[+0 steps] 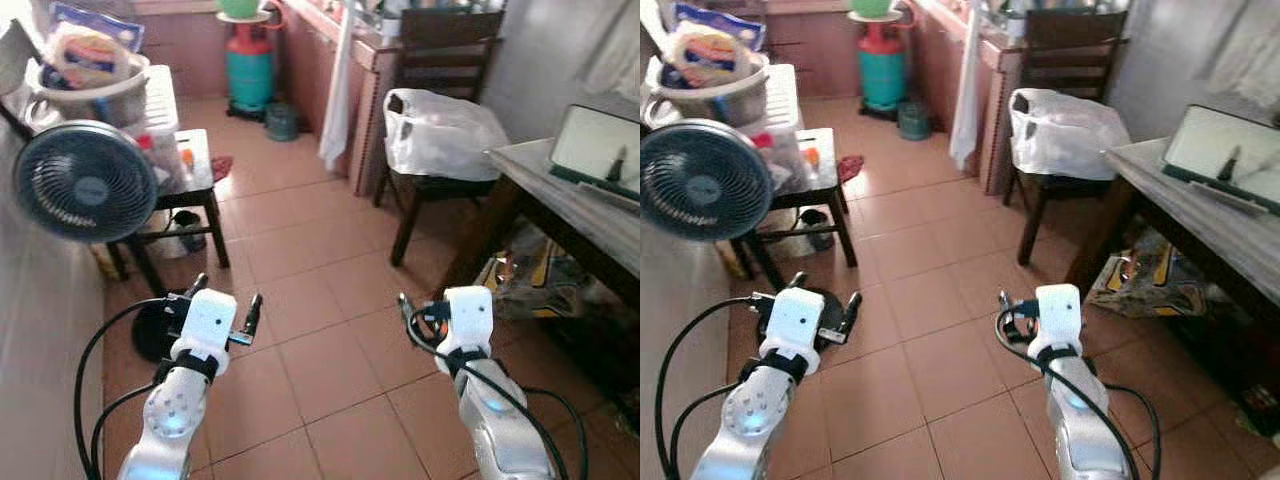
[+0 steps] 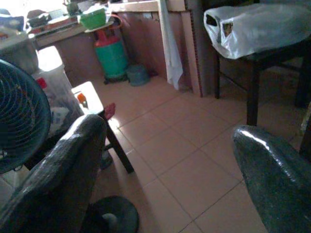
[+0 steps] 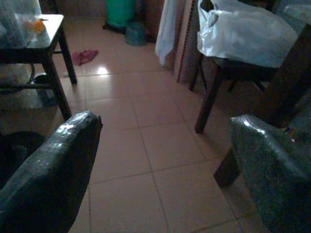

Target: Setting the table

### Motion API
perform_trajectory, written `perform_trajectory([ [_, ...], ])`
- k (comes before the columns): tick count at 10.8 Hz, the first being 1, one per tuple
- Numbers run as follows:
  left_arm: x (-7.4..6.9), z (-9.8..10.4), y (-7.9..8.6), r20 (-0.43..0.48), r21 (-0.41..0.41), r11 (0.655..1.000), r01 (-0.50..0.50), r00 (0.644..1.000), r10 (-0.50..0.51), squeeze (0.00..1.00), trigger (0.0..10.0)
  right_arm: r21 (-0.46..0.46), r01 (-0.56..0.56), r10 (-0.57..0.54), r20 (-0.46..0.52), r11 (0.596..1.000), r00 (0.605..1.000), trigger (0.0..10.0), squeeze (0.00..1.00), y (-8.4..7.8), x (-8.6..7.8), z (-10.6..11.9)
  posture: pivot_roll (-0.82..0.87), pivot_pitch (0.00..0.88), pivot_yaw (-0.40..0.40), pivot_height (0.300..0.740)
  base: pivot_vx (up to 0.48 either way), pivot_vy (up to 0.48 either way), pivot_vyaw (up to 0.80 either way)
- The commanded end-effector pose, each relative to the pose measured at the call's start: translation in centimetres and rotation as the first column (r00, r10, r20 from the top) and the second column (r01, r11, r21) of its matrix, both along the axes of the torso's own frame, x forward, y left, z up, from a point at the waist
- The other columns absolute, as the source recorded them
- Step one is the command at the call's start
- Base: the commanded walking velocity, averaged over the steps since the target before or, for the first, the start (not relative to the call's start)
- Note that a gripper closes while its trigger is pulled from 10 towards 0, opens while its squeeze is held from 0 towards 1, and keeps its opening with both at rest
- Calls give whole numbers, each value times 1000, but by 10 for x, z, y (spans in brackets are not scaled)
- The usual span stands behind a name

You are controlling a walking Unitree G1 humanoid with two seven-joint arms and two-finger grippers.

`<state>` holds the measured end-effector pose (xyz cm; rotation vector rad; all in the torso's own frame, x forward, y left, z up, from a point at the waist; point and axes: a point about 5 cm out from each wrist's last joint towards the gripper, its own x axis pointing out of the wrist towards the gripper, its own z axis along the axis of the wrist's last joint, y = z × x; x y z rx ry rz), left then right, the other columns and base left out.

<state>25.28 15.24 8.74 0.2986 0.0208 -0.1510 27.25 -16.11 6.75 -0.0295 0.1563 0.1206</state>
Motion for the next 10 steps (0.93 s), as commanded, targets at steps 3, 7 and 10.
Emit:
perform_trajectory([
  [3,9,4,-6,23,9,1000,-3,1000,2,0,10000,26,23,-23,19,999,1000,10000,0,4,5,2,135,0,6,740,0,0,-763],
  [7,13,5,-8,31,20,1000,8,999,-8,0,10000,27,14,-15,33,1000,999,10000,0,6,9,4,135,0,5,740,0,0,-763],
  [10,11,3,-8,21,2,1000,15,1000,-15,0,10000,26,-22,20,58,999,998,10000,0,11,10,9,140,0,-12,740,0,0,-508],
])
